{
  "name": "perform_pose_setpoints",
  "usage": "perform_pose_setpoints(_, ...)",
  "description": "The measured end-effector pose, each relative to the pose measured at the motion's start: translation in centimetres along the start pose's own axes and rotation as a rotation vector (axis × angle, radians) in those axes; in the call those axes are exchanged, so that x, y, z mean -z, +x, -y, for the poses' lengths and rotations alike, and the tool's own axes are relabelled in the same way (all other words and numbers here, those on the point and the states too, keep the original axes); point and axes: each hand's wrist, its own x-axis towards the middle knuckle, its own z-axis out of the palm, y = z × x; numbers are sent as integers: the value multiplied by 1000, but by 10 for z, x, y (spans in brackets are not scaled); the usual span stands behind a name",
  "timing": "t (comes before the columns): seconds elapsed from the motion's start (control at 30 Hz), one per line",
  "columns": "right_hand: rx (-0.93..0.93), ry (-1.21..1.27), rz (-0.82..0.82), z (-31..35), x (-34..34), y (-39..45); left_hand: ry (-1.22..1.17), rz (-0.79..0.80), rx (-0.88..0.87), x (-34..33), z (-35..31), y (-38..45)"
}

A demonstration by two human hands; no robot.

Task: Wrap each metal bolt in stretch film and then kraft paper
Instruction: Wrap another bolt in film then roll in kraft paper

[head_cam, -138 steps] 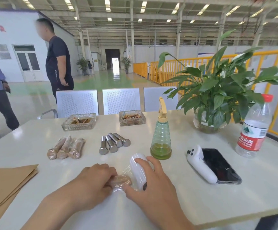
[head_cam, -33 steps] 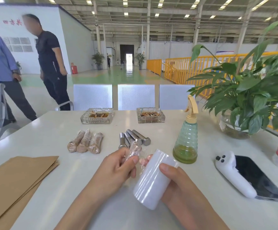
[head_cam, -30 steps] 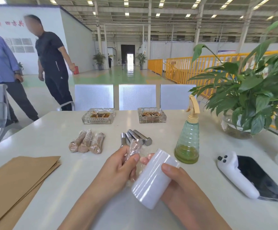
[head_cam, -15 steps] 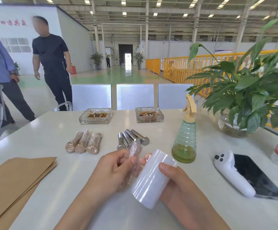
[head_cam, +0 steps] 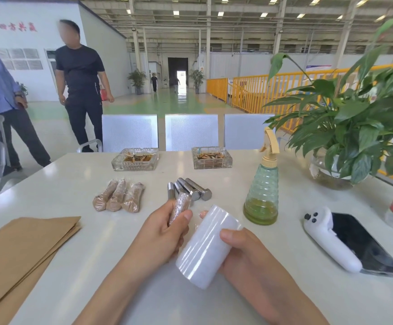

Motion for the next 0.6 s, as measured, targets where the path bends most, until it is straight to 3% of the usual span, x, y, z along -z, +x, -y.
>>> perform_pose_setpoints(0.1,1,6,-1,-1,0,2,-187,-5,289,-6,-1,12)
perform_pose_setpoints(0.17,-8,13,-20,-1,1,2,-301,61,363,-4,-1,14)
perform_pose_setpoints(0.37,-29,69,-26,2,4,0,-140,137,38,9,1,0)
perform_pose_setpoints(0.53,-58,128,-38,2,3,7,-115,-85,-47,2,1,7)
perform_pose_setpoints(0.6,-79,126,-37,-2,0,14,-11,-82,-62,1,4,9)
